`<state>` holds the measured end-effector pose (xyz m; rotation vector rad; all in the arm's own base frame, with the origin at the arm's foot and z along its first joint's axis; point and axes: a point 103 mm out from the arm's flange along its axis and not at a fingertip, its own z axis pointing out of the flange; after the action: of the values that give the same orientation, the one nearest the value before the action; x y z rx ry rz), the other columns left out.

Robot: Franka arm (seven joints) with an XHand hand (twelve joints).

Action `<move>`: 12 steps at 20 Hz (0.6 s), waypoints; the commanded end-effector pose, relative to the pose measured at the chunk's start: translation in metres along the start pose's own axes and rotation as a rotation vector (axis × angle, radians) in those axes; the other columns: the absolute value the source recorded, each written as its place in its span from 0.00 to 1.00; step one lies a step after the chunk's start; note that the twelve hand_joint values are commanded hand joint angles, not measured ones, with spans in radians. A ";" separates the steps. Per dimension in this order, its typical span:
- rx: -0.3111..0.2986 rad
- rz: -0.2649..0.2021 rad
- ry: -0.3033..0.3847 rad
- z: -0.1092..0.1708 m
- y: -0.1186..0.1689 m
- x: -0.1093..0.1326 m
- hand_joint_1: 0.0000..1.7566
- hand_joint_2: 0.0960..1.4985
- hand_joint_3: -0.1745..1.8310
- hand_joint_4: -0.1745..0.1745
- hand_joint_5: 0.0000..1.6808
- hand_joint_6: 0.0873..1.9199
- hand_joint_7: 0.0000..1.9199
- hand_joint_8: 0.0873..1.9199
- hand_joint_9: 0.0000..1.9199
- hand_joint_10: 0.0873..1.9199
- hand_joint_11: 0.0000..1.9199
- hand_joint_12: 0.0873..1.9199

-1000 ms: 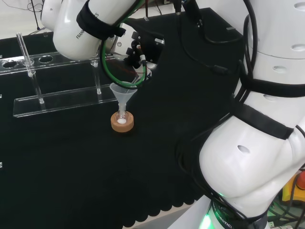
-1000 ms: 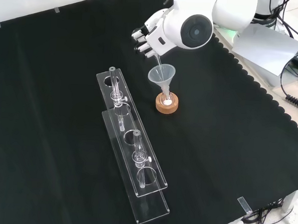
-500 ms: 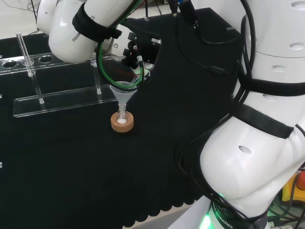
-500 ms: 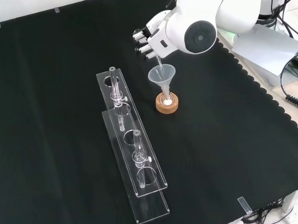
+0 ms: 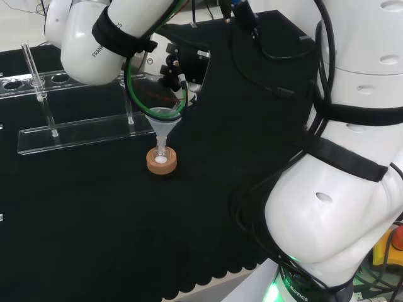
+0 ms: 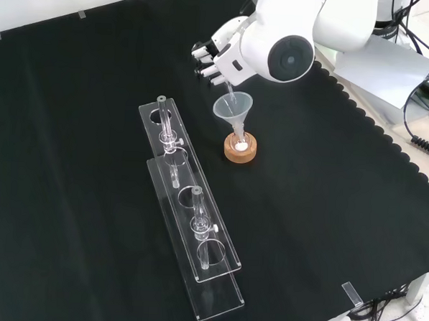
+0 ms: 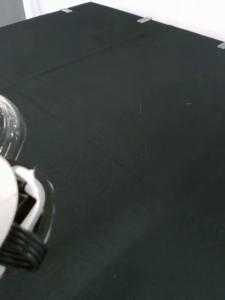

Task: Pour all the NaCl from the weighing funnel into the round-bottom flask.

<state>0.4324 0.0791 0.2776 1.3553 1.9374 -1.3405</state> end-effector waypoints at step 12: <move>-0.007 0.007 -0.076 -0.009 -0.004 0.003 0.63 0.37 0.50 1.00 0.69 0.47 0.42 0.26 0.60 0.06 0.49 0.48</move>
<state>0.4295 0.0869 0.2811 1.2973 1.8943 -1.3571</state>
